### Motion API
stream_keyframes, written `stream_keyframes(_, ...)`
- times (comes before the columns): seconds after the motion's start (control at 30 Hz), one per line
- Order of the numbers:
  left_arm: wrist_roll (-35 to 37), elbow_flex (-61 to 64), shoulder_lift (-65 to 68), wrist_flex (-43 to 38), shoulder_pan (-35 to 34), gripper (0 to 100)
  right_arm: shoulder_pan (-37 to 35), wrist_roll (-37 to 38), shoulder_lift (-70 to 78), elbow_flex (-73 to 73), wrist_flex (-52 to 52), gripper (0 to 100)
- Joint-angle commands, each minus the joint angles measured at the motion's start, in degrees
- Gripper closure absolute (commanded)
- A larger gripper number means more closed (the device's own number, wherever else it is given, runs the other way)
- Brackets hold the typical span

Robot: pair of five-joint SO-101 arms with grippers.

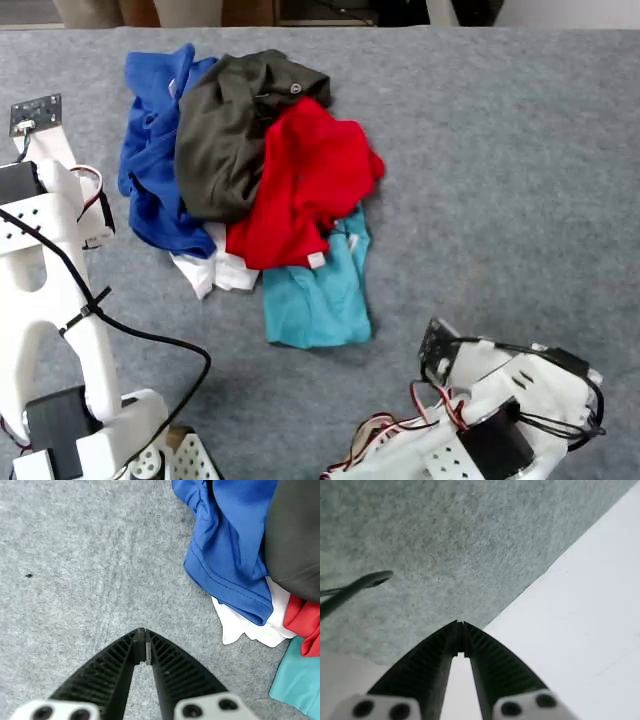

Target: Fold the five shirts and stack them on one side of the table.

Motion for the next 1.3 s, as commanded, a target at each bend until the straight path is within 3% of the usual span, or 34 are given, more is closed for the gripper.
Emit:
stream_keyframes(0.0, -0.26, -0.26, -1.54, -1.05, -0.53, 98, 0.57, 7.12, -6.64, -0.66, -0.09, 99.2)
stream_keyframes(0.23, -0.26, -0.26, -1.54, -1.05, -0.53, 98, 0.57, 6.07, -6.64, 3.38, -0.18, 99.3)
stream_keyframes(0.5, -0.26, -0.26, -1.54, -1.05, -0.53, 98, -2.33, -2.46, -6.64, 1.71, -0.09, 99.3)
stream_keyframes(0.57, -0.26, -0.26, -1.54, -0.97, -0.53, 98, -4.62, -8.97, -6.64, 1.01, -0.26, 99.4)
stream_keyframes(0.67, -0.26, -0.26, -1.8, -0.88, -0.53, 98, -9.19, -26.29, -6.64, -0.13, -2.9, 99.4)
stream_keyframes(0.93, -0.26, -0.26, -2.07, -0.7, -0.62, 98, -15.96, -67.16, -6.55, -0.84, -24.44, 99.3)
stream_keyframes(1.13, 0.09, -0.26, -2.07, -0.53, -0.7, 98, -25.1, -76.22, -3.12, -8.84, -17.05, 99.2)
stream_keyframes(1.27, 0.18, -0.44, -2.15, -0.44, -0.7, 98, -28.7, -80.18, 8.22, -18.59, -14.51, 99.2)
